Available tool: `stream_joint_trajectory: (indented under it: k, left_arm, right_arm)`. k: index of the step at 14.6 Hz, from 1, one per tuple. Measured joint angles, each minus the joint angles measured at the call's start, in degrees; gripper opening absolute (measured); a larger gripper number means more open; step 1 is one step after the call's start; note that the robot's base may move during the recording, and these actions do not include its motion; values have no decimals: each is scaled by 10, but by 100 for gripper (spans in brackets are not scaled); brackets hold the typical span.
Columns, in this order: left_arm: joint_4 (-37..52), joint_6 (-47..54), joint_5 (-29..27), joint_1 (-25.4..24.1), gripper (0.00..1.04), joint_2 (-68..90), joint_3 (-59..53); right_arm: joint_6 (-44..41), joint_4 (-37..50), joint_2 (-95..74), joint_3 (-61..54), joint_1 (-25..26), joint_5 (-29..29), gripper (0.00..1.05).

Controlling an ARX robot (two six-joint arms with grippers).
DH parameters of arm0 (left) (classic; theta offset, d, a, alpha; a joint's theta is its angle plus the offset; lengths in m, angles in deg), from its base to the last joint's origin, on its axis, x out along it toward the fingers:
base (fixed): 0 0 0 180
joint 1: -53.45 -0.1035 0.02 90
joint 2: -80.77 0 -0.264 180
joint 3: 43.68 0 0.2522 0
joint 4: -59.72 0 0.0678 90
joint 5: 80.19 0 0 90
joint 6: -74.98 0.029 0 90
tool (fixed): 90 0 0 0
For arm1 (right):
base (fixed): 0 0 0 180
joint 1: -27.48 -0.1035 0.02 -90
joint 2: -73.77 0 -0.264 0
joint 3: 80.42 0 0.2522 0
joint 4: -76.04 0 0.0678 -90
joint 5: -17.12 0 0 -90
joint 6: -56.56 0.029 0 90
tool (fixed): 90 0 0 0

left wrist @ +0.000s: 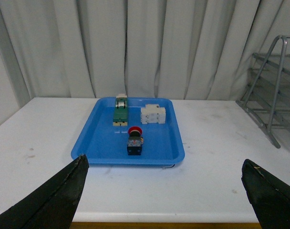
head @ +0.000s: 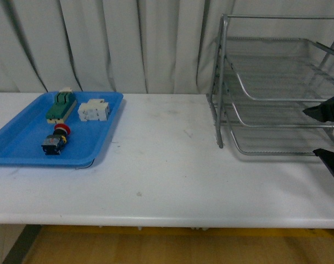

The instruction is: Place button on rack with both arms

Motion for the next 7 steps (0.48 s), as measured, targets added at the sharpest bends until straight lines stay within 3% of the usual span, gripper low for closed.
stream_joint_trajectory:
  k: [2,7]
  left_arm:
    - [0,0,0,0,98,0,0]
    - [0,0,0,0,98,0,0]
  right_arm:
    - [6,-22,-21,35,-8,-6,98]
    - [26,-40,-91,116,-26,-52,50]
